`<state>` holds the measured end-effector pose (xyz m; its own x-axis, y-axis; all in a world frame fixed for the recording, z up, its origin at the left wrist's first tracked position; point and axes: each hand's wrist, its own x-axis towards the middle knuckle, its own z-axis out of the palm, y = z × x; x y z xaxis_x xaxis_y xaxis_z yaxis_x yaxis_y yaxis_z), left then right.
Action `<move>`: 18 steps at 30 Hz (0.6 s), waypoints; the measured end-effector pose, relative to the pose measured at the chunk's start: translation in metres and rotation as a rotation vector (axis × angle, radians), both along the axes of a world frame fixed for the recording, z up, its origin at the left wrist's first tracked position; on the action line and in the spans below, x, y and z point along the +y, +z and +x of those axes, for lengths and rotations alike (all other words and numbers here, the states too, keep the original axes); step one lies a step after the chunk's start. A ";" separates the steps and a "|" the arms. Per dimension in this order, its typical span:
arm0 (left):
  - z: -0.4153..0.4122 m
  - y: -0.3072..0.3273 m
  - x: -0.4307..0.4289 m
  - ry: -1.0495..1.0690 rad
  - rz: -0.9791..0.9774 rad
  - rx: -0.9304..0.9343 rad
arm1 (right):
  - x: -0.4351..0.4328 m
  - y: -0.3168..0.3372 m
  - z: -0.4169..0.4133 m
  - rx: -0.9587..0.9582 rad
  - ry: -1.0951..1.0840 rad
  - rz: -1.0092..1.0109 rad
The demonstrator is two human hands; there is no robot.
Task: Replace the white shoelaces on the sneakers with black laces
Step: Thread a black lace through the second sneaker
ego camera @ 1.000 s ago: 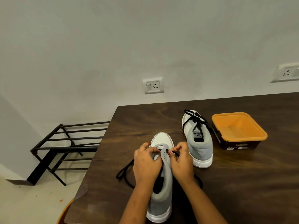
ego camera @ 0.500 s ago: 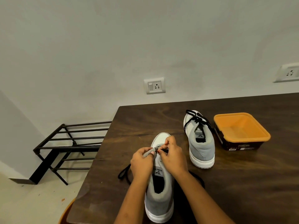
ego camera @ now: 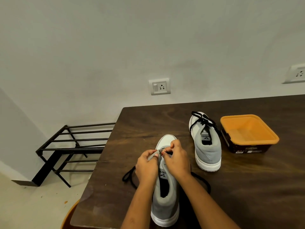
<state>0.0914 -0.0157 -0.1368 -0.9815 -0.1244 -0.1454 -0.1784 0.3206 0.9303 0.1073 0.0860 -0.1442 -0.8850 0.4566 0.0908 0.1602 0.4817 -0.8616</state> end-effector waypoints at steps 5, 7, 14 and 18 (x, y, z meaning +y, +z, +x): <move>0.002 -0.001 0.001 0.014 0.003 0.009 | 0.001 0.004 -0.001 -0.001 0.097 0.130; 0.003 0.000 0.001 0.034 0.011 0.023 | -0.001 0.005 -0.001 0.011 0.088 0.129; -0.001 -0.001 -0.004 -0.105 0.427 -0.184 | 0.002 -0.005 -0.001 0.028 0.058 0.126; -0.010 -0.004 -0.009 -0.253 0.134 0.012 | 0.007 -0.013 -0.005 0.001 0.111 0.168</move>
<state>0.0818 -0.0245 -0.1410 -0.9807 0.1439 -0.1322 -0.0972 0.2276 0.9689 0.1025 0.0928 -0.1570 -0.9289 0.3347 0.1587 0.0972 0.6337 -0.7674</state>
